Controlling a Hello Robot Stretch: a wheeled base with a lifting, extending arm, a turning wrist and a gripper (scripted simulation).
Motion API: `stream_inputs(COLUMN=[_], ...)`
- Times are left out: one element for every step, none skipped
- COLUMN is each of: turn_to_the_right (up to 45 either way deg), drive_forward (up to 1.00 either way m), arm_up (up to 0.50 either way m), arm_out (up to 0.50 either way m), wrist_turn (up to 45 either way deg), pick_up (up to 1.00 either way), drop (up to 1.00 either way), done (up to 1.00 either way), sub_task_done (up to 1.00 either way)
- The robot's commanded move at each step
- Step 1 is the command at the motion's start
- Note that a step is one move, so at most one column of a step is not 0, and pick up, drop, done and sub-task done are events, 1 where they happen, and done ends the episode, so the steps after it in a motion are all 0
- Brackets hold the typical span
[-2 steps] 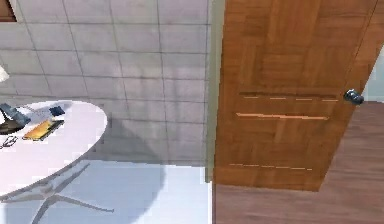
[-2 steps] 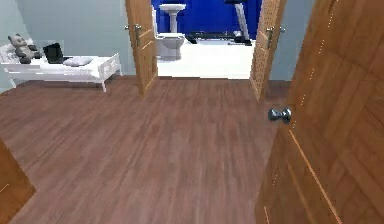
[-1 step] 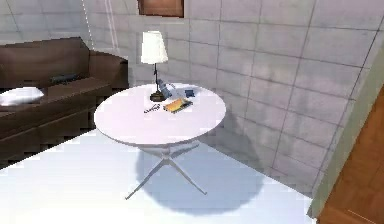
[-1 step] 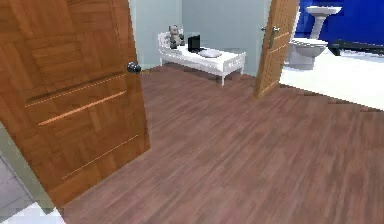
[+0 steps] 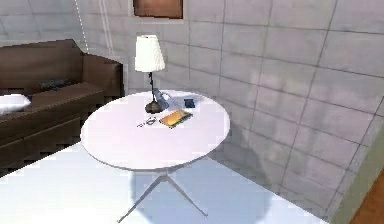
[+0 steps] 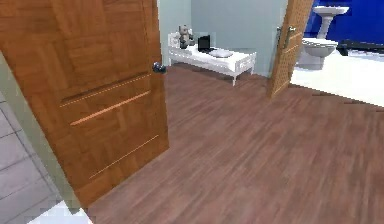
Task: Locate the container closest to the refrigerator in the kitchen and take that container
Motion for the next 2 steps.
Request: stream_inputs(turn_to_the_right=[-45.0,-36.0], drive_forward=[0.0,0.0], arm_up=[0.0,0.0], arm_out=[0.0,0.0], wrist_turn=[0.0,0.0], pick_up=[0.0,0.0], drop=[0.0,0.0], done=[0.0,0.0], sub_task_done=[0.0,0.0])
